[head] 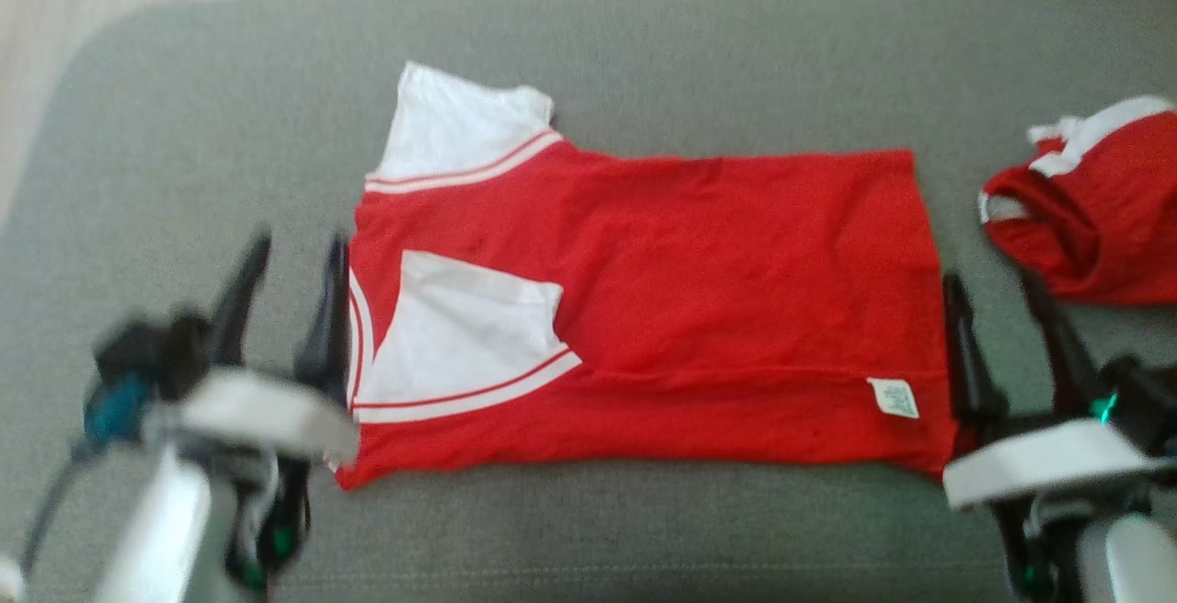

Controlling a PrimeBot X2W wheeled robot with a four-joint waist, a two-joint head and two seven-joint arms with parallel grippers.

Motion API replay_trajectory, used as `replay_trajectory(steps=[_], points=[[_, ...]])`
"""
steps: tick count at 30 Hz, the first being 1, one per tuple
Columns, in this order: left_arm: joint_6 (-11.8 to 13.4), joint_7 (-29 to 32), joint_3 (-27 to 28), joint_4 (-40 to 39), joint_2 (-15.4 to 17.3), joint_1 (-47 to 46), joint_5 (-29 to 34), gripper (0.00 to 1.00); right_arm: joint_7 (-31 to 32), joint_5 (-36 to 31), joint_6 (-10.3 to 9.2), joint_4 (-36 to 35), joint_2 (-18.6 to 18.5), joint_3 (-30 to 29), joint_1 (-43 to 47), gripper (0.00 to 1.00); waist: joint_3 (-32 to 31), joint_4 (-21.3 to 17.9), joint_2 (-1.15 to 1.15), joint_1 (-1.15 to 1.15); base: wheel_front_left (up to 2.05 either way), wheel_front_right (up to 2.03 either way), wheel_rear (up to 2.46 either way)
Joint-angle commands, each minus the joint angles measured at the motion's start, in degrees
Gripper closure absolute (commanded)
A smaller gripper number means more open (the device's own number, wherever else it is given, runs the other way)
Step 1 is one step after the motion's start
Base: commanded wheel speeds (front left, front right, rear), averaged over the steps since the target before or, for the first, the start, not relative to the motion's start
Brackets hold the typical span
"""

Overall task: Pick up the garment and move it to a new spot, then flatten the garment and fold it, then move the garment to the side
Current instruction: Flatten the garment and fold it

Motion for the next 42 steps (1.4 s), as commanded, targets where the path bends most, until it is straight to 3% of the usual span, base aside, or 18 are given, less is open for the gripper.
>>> replay_trajectory(steps=[1, 9, 16, 28, 42], points=[[-0.8, 0.6, 2.2, -1.7, 1.5, -6.8, -0.1, 0.0, -0.1, -0.2, -0.04, -2.9, -0.7, 0.9, -4.4, 0.0, 3.9, 0.5, 0.0, 0.0, 0.0, 0.0, 0.0], [-6.7, 6.6, 2.2, 5.6, 3.3, -28.0, -3.1, 0.0, -1.4, -1.0, -0.04, -4.1, -0.6, 1.2, -11.8, 0.0, 14.5, -0.1, 0.0, 0.0, 0.0, 0.0, 0.0], [-10.6, 11.8, 1.7, 19.1, 4.5, -43.0, -7.3, 0.0, -2.2, -1.4, -0.04, -3.1, -0.2, 2.4, -15.4, 0.0, 19.8, -2.1, 0.0, 0.0, 0.0, 0.0, 0.0], [-12.1, 13.6, -0.7, 42.1, 10.5, -55.0, -10.9, 0.0, -4.4, 0.1, -0.04, 0.4, 0.4, 5.7, -19.1, 0.0, 23.8, -9.9, 0.0, 0.0, 0.0, 0.0, 0.0], [-12.2, 19.9, -9.0, 50.6, 14.7, -55.8, -18.1, 0.0, -5.1, 1.5, -0.04, 1.5, 0.6, 5.1, -19.5, 0.0, 24.6, -12.1, 0.0, 0.0, 0.0, 0.0, 0.0]])
